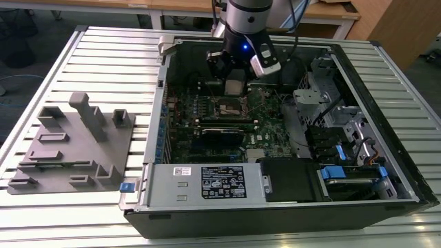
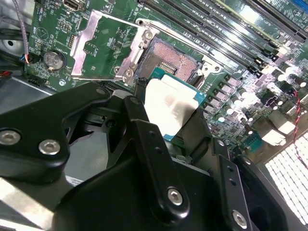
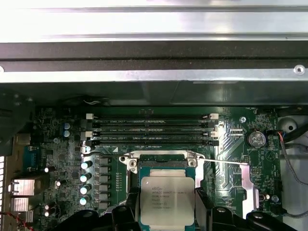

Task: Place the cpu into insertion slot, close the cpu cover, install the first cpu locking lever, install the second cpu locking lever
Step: 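Place the cpu into insertion slot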

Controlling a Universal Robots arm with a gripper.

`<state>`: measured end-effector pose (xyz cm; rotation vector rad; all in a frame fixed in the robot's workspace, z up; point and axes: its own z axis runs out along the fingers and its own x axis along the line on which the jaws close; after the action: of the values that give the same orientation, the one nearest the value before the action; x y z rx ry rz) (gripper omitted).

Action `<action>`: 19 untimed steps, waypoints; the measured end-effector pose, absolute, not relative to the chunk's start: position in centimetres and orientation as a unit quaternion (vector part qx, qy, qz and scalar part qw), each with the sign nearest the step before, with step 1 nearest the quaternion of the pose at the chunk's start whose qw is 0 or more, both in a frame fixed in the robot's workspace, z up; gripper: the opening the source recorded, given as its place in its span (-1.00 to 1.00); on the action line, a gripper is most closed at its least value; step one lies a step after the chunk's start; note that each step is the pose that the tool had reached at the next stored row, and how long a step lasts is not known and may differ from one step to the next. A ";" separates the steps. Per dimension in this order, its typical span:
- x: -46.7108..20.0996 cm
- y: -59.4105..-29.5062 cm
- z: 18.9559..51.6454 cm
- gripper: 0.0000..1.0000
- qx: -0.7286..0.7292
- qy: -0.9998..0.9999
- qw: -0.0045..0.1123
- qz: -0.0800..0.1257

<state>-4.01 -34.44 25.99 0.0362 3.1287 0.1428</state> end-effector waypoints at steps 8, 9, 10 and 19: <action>-4.0 -34.4 25.2 0.08 0.012 0.999 0.005 0.046; -4.0 -34.4 25.2 0.08 0.012 0.999 0.005 0.046; -4.0 -34.4 25.2 0.08 0.012 0.999 0.005 0.046; -4.0 -34.4 25.1 0.08 0.012 0.999 0.005 0.046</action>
<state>-4.04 -34.44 25.11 0.0363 3.1286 0.1432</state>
